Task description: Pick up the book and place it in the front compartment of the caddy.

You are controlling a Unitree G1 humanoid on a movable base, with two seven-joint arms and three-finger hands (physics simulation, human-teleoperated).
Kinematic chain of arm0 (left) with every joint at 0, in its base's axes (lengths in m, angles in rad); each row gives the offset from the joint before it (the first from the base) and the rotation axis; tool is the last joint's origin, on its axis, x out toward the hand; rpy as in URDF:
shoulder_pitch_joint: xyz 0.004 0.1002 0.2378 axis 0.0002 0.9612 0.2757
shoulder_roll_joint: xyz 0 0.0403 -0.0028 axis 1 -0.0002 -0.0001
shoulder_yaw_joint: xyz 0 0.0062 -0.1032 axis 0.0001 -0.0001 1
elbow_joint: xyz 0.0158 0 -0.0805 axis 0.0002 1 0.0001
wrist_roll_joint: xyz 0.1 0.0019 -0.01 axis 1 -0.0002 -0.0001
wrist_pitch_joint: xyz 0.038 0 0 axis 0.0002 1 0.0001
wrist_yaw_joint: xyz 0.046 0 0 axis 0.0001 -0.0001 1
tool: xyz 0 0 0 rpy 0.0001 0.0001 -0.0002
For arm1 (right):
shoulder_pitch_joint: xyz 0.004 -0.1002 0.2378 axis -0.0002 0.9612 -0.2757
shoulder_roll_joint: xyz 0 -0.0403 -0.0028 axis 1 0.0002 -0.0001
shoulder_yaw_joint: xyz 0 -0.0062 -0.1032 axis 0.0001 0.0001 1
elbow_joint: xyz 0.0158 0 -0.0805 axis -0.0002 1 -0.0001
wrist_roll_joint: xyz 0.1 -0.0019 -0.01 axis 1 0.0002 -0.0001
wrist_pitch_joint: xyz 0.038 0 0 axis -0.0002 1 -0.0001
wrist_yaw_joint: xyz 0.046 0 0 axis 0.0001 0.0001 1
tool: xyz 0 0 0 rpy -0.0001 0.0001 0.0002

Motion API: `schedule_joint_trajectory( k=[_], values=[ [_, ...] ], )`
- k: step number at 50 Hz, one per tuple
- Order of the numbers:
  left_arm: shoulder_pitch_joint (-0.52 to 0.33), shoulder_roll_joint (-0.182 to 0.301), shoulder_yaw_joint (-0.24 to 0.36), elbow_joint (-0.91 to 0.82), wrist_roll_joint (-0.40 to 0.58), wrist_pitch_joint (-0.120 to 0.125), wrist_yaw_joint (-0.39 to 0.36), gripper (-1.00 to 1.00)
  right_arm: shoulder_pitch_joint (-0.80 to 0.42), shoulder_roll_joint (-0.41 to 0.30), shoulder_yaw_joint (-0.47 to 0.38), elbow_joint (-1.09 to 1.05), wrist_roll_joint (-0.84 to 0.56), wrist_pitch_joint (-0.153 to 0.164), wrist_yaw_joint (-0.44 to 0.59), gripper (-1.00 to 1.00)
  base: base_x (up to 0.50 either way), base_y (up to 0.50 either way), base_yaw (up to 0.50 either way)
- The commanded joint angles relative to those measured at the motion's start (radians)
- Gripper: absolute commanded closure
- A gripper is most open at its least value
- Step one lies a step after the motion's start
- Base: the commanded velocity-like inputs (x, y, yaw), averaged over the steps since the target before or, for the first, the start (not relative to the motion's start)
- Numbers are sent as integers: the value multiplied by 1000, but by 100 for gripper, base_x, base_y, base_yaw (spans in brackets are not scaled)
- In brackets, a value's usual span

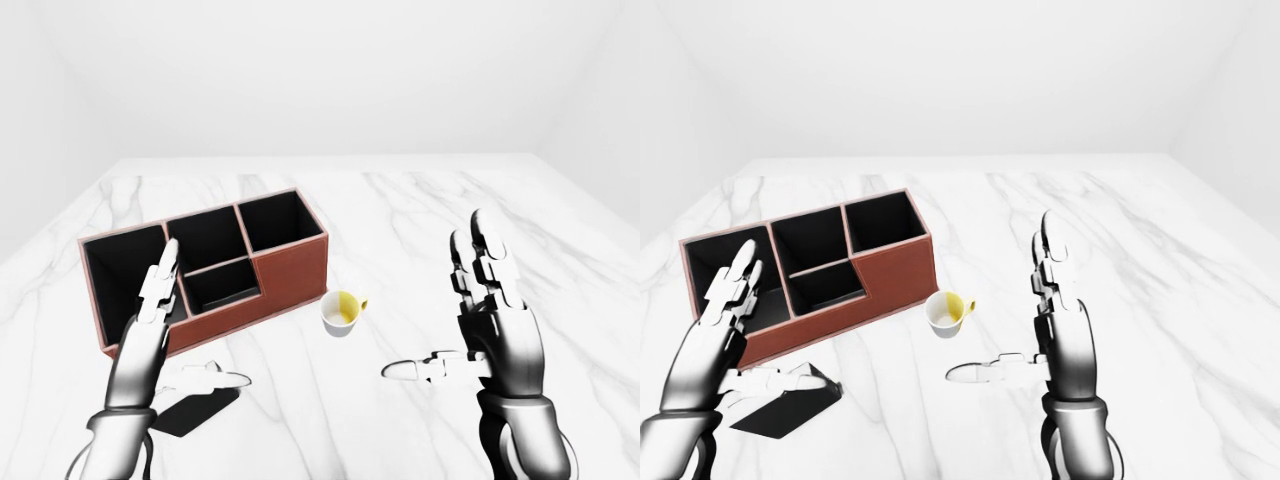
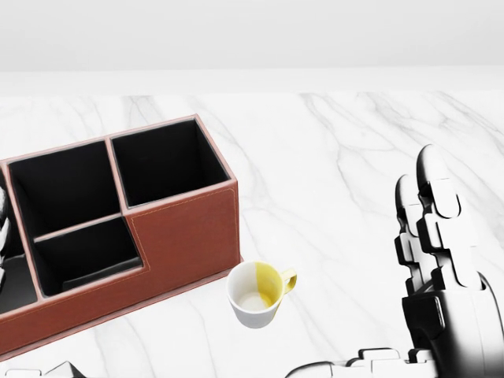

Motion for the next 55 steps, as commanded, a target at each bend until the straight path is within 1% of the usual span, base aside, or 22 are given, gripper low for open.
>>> schedule_joint_trajectory(
  k=[1,3,4,5,6,7,8,12,13,16,18,22,27,28,30,40,42,44,55],
  values=[
    [34,-25,39,39,95,-77,-35,-100,2,6,-16,0,4,0,3,-100,0,0,0],
    [35,-28,41,36,100,-73,-44,-100,3,7,-16,-4,4,0,4,-100,0,0,0],
    [39,-30,43,41,104,-86,-43,-100,4,7,-17,-6,3,0,4,-100,0,0,0],
    [37,-31,45,40,107,-85,-45,-100,4,7,-18,-6,4,0,5,-100,0,0,0],
    [41,-25,53,67,139,-132,-22,-100,4,8,-22,-7,5,0,4,-100,0,0,0],
    [41,-26,57,74,147,-146,-19,-100,4,9,-22,-8,5,0,5,-100,0,0,0],
    [44,-28,60,82,152,-148,-16,-100,5,9,-22,-9,4,0,5,-100,0,0,0],
    [49,-26,68,127,187,-148,-5,-100,4,11,-25,-6,3,0,7,-100,0,0,0],
    [118,48,88,270,303,-148,117,-100,-3,11,-29,2,5,0,7,-100,0,0,0],
    [98,12,141,303,332,-148,96,-100,-2,13,-33,7,6,0,9,-100,0,0,0],
    [95,-2,160,308,334,-148,78,-100,0,14,-31,5,4,0,9,-100,0,0,0],
    [84,-14,185,326,349,-148,70,-100,1,14,-26,1,2,0,7,-100,0,0,0],
    [79,-19,197,330,354,-148,65,-100,0,14,-30,7,5,0,7,-100,0,0,0],
    [73,-19,199,340,369,-148,77,-100,-1,13,-30,12,4,0,7,-100,0,0,0],
    [68,-16,201,349,382,-148,88,-100,-2,13,-26,11,2,0,7,-100,0,0,0],
    [61,-6,202,355,383,-148,92,-100,-6,14,-28,16,2,0,6,-100,0,0,0],
    [55,1,203,369,393,-148,104,-100,-5,14,-28,14,2,0,5,-100,0,0,0],
    [57,6,204,380,404,-148,119,-100,-4,14,-29,12,3,0,5,-100,0,0,0],
    [66,9,211,397,435,-148,139,-100,-1,15,-34,8,2,0,7,-100,0,0,0]
  ],
)
